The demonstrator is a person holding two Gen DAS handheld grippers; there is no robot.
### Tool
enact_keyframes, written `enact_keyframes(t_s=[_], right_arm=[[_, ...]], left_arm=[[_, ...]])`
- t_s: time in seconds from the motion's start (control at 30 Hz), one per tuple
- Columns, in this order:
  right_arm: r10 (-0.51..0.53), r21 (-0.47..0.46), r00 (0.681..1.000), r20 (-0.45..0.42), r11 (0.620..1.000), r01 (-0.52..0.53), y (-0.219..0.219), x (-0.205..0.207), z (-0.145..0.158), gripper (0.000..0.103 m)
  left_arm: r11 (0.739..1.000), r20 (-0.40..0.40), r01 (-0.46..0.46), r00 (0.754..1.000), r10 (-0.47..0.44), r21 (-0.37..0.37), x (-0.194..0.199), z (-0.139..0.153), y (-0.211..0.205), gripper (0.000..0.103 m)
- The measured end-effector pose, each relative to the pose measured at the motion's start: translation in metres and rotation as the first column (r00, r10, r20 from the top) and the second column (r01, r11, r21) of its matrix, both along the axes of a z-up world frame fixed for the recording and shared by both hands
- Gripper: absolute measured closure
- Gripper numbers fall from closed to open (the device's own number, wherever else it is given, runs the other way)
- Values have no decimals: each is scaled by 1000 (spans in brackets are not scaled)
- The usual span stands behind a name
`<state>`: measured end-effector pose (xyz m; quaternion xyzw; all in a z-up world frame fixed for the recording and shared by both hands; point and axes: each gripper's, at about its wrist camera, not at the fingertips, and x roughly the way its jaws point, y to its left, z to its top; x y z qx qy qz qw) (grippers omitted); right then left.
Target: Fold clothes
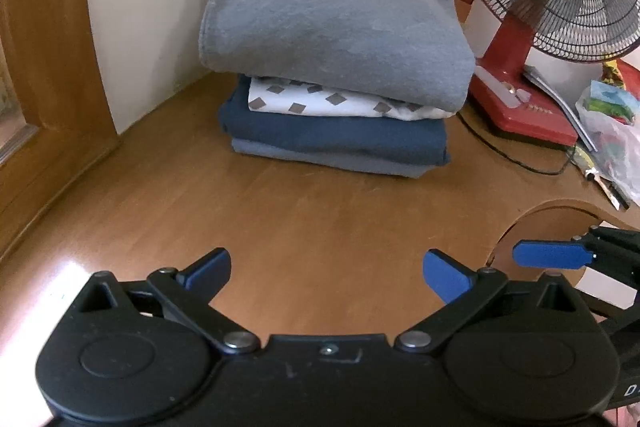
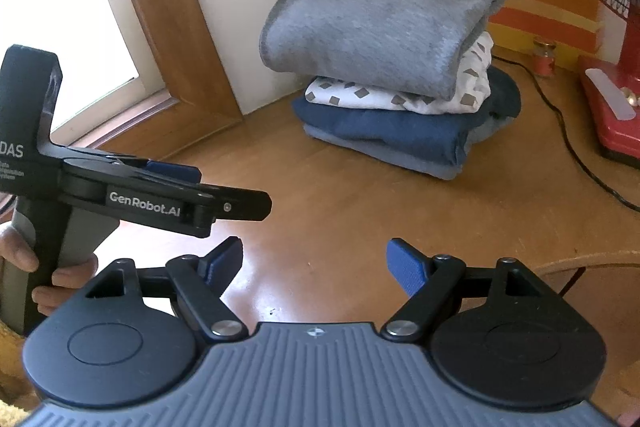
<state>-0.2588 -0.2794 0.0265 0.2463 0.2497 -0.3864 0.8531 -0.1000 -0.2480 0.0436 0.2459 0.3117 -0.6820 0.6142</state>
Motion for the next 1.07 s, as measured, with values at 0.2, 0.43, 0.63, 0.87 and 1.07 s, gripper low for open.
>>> enact_keyframes(t_s=[0.2, 0.43, 0.63, 0.87, 1.07], right_arm=[[-5, 2, 1000, -1, 1000, 5, 0, -1, -1, 21], [-19, 6, 1000, 3, 1000, 19, -1, -4, -2, 21], [-30, 15, 1000, 3, 999, 30, -2, -5, -4, 21], [-35, 18, 999, -3, 999, 35, -1, -5, -5, 21], [-41, 13, 999, -9, 999, 41, -1, -5, -4, 21]], left_arm=[[1000, 9, -3, 1000, 3, 2, -4, -1, -1, 0], [998, 22, -58, 998, 59, -28, -3, -3, 0, 0], [992, 54, -123, 991, 122, 11, -1, -7, -4, 0], [994, 108, -111, 988, 111, 0, -4, -8, -4, 0], [996, 111, -71, 991, 76, -49, -10, -3, 1, 0]])
